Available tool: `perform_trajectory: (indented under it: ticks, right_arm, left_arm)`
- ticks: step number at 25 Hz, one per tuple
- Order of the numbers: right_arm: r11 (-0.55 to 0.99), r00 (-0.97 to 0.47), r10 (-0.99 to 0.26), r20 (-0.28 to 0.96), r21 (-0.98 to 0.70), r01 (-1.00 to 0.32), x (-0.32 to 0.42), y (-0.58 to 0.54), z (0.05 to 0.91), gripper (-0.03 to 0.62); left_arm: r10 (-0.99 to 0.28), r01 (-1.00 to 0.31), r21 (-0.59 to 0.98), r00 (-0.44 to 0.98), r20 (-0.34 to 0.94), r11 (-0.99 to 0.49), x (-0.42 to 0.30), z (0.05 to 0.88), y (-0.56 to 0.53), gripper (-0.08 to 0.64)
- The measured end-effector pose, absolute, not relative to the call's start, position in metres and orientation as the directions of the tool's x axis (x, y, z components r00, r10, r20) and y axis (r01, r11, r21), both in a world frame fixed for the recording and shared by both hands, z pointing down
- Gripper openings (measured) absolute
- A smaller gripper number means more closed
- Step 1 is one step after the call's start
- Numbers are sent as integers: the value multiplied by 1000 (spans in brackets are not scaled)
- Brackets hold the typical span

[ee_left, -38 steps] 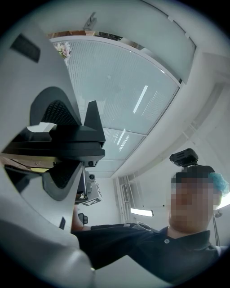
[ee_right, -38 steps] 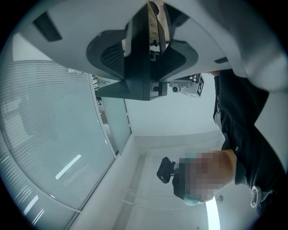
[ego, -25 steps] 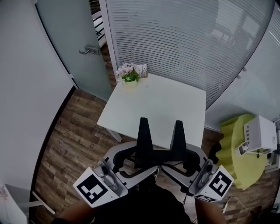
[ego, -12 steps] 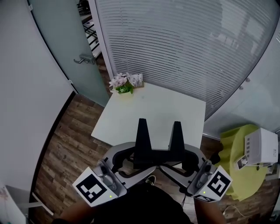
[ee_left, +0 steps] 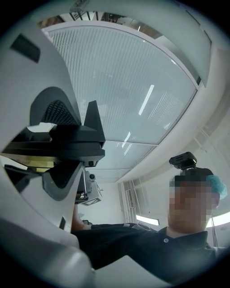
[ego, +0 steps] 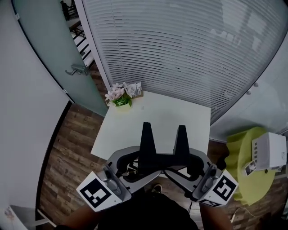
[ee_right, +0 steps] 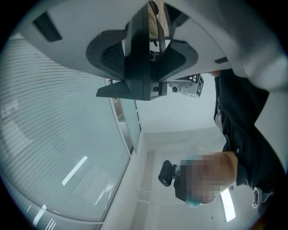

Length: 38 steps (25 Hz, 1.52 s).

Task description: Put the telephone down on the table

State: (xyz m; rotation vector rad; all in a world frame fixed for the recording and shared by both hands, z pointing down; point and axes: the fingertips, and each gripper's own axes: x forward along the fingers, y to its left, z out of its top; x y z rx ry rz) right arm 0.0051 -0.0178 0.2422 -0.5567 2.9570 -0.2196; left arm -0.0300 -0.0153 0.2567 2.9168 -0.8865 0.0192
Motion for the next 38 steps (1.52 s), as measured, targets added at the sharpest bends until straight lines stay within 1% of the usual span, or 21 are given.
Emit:
perform_trajectory:
  ticks: [7, 11, 15, 20, 29, 33, 38]
  right_arm:
    - [859, -870, -491, -50, -192, -474, -19, -73, 259, 236]
    - [813, -831, -556, -24, -223, -538, -29, -93, 275, 235]
    - [776, -803, -596, -8, -262, -573, -35, -114, 288, 235]
    - [768, -803, -595, 30, -272, -579, -36, -138, 304, 236]
    - [764, -826, -558, 84, -337, -550, -21, -157, 355, 236]
    - [751, -834, -546, 82, -393, -530, -14, -163, 380, 236]
    - [736, -841, -526, 128, -427, -526, -7, -162, 414, 236]
  left_arm:
    - [-446, -446, 127, 895, 33, -886, -53, 269, -75, 247]
    - [-380, -383, 172, 924, 50, -908, -64, 285, -97, 247]
    - [-335, -340, 206, 940, 57, -918, -68, 297, -121, 247]
    - [-328, -333, 251, 943, 65, -909, -69, 314, -144, 247]
    - [-352, -369, 326, 929, 112, -870, -54, 364, -161, 247]
    - [-333, -361, 347, 933, 138, -866, -44, 392, -164, 247]
    - [-315, -353, 387, 935, 161, -852, -35, 425, -162, 247]
